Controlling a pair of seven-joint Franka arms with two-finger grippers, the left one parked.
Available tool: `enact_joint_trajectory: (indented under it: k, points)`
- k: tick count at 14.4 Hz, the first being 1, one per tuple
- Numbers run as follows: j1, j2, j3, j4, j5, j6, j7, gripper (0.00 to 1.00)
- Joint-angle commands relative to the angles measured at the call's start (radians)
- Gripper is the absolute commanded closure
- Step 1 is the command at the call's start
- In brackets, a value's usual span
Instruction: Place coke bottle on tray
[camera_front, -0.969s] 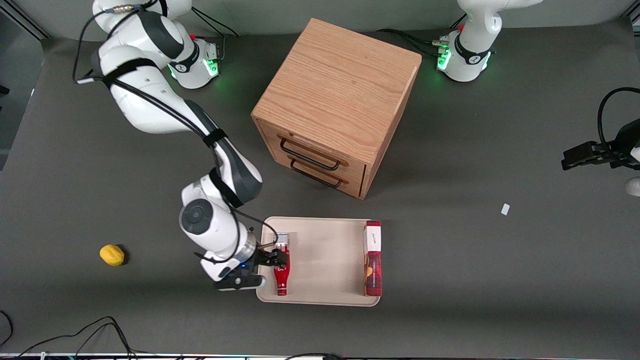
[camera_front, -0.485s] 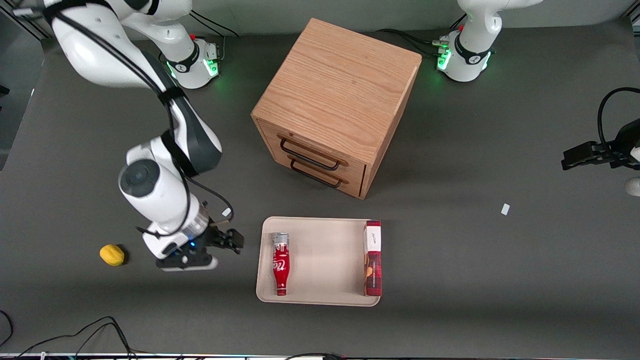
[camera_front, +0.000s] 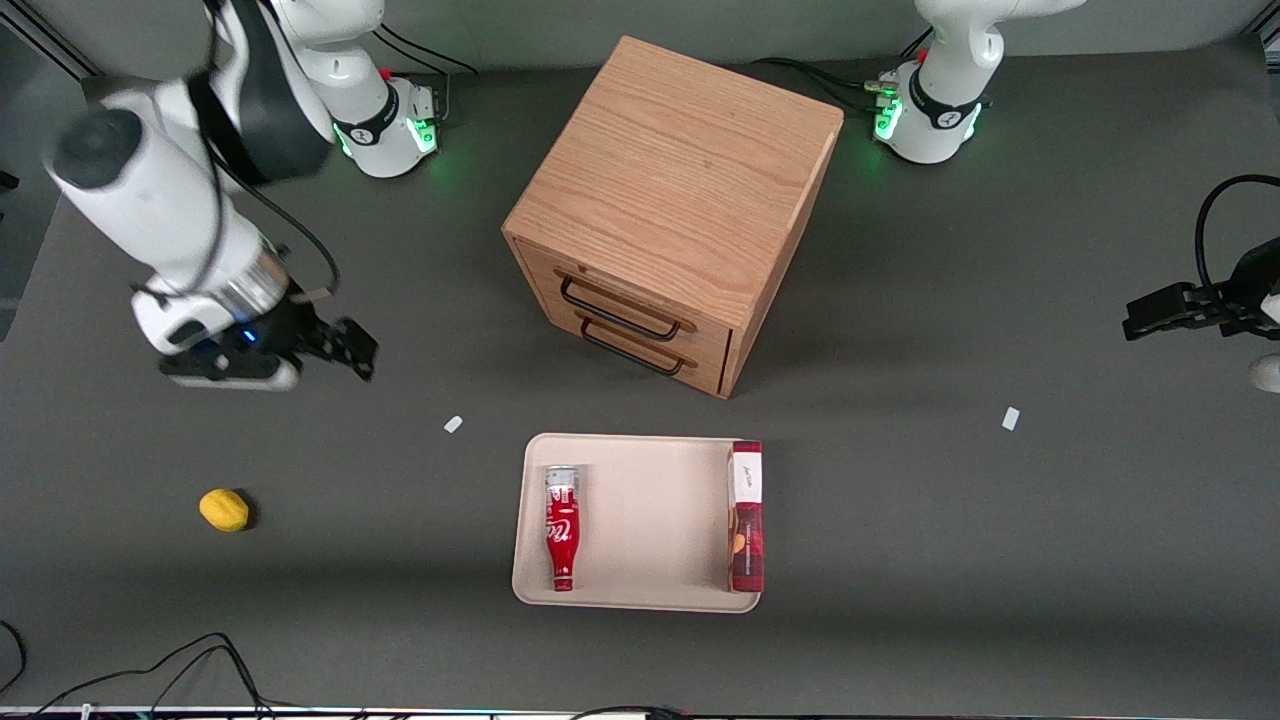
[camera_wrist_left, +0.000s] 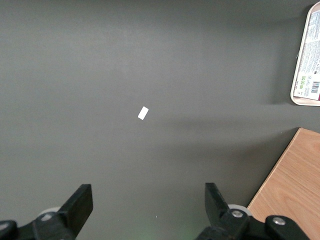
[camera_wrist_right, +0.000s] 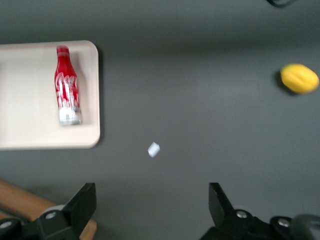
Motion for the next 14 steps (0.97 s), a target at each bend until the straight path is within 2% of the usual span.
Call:
enact_joint_trajectory:
  k: [1,6,9,12,14]
  points:
    - [-0.003,-0.151,-0.056,-0.064,0.052,-0.136,-0.096,0.0]
    - [-0.001,-0.259,-0.128,-0.044,0.038,-0.314,-0.248,0.0]
    - [-0.004,-0.248,-0.131,0.003,0.02,-0.339,-0.229,0.0]
    - [-0.003,-0.234,-0.129,0.038,-0.047,-0.38,-0.195,0.0]
    - [-0.003,-0.219,-0.129,0.049,-0.049,-0.396,-0.176,0.0]
